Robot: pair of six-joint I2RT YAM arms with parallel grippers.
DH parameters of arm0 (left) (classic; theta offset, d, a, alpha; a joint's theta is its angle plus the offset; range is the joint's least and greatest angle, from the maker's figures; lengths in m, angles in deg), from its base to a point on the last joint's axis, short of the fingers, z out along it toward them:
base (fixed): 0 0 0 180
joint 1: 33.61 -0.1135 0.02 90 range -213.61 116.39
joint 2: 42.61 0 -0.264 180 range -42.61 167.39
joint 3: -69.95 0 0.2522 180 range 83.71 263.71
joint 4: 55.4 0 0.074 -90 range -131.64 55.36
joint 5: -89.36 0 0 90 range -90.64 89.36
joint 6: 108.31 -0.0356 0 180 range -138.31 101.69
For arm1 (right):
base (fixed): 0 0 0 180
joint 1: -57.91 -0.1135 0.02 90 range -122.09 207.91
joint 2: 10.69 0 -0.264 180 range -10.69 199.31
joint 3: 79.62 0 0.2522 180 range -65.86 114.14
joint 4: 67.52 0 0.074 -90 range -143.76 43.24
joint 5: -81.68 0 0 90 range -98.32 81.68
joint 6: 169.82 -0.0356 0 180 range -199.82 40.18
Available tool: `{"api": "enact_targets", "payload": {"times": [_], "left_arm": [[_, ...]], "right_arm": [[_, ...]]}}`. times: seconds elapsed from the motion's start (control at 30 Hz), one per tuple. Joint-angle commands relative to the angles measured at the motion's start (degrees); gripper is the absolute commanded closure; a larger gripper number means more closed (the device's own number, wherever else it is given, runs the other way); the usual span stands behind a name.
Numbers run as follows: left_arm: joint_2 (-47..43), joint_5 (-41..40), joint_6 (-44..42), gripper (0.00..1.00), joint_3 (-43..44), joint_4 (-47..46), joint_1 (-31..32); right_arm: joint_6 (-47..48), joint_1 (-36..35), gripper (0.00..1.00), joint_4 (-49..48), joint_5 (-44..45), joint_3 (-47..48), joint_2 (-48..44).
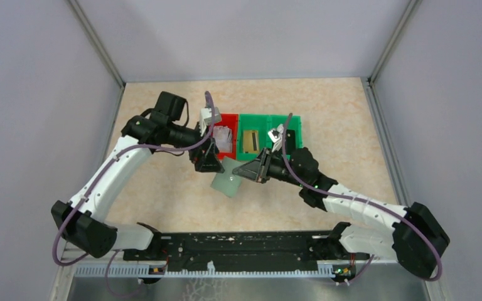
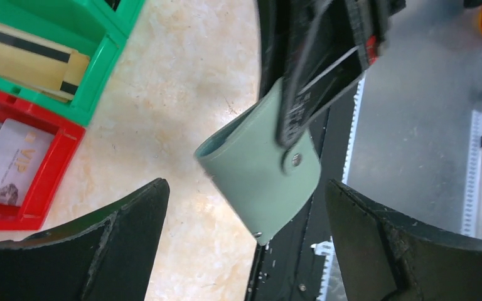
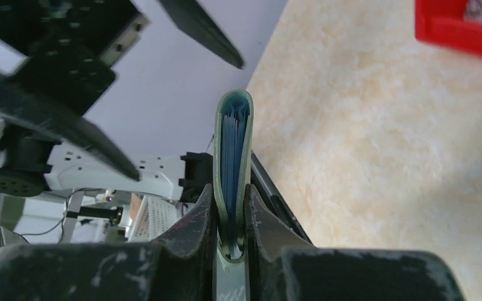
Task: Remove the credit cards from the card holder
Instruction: Pick up the card holder from the center of the board.
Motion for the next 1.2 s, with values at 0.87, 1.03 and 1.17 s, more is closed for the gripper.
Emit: {"api": "enact_targets", "payload": {"times": [0.87, 1.03, 1.17], "left_arm": [[-7.4, 24.1, 17.7, 0.7, -5.5, -8.1, -5.9], [-7.6, 24.4, 14.7, 0.95, -4.7, -8.5, -5.9], [-7.5, 25.9, 5.1, 1.0, -2.3, -1.8, -5.9]], "right_arm": [[21.4, -2.3, 1.0, 1.4, 3.8, 18.5, -6.5], [21.4, -3.0, 0.92, 0.0, 4.1, 19.1, -4.3], [20.0, -2.7, 0.72, 1.2, 3.1, 19.6, -2.6]]}}
